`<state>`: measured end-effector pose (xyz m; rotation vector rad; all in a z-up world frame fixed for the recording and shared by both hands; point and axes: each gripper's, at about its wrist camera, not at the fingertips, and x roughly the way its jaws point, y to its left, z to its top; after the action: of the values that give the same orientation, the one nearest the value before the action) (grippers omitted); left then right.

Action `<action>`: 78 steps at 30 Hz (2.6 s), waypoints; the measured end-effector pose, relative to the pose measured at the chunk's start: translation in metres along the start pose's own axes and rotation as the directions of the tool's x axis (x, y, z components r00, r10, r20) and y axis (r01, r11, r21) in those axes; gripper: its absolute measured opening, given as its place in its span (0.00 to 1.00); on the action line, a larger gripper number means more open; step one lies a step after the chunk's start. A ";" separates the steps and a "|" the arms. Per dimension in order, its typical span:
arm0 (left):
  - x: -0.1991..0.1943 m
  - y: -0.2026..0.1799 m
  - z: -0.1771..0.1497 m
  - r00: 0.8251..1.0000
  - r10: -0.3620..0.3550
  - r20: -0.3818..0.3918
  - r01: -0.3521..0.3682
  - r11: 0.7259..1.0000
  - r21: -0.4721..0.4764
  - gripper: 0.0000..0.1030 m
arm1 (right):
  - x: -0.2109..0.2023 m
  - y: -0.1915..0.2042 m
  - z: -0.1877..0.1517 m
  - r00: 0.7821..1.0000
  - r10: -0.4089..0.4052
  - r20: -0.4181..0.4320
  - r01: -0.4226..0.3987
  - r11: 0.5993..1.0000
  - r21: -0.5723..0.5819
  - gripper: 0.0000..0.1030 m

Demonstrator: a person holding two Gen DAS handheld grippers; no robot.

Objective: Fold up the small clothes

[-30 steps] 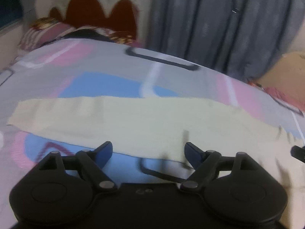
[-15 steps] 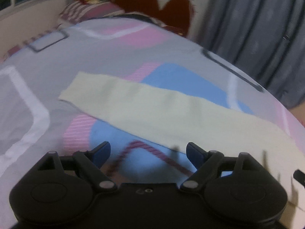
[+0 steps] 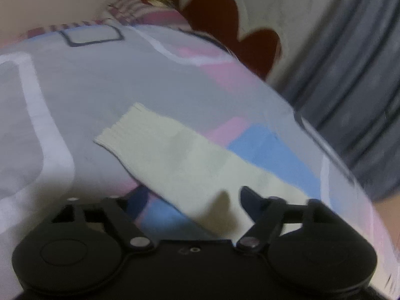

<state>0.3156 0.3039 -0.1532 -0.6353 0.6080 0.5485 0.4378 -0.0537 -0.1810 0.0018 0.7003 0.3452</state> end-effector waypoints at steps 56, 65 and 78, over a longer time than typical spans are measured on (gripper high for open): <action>-0.072 -0.179 -0.121 0.960 -0.255 -0.114 0.270 0.742 0.614 0.79 | -0.105 -0.083 -0.026 0.995 0.079 0.058 -0.082 0.996 0.047 0.53; -0.041 -0.157 -0.129 0.981 -0.158 -0.115 0.194 0.726 0.660 0.68 | -0.067 -0.008 -0.033 0.998 0.052 0.035 -0.044 0.980 -0.193 0.53; -0.027 -0.173 -0.122 0.981 -0.190 -0.047 0.178 0.761 0.624 0.65 | -0.075 -0.062 -0.007 0.991 -0.024 0.130 0.014 0.997 0.078 0.02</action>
<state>0.3634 0.0961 -0.1493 -0.0468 0.6551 0.1374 0.3995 -0.1362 -0.1465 0.0898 0.5824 0.2968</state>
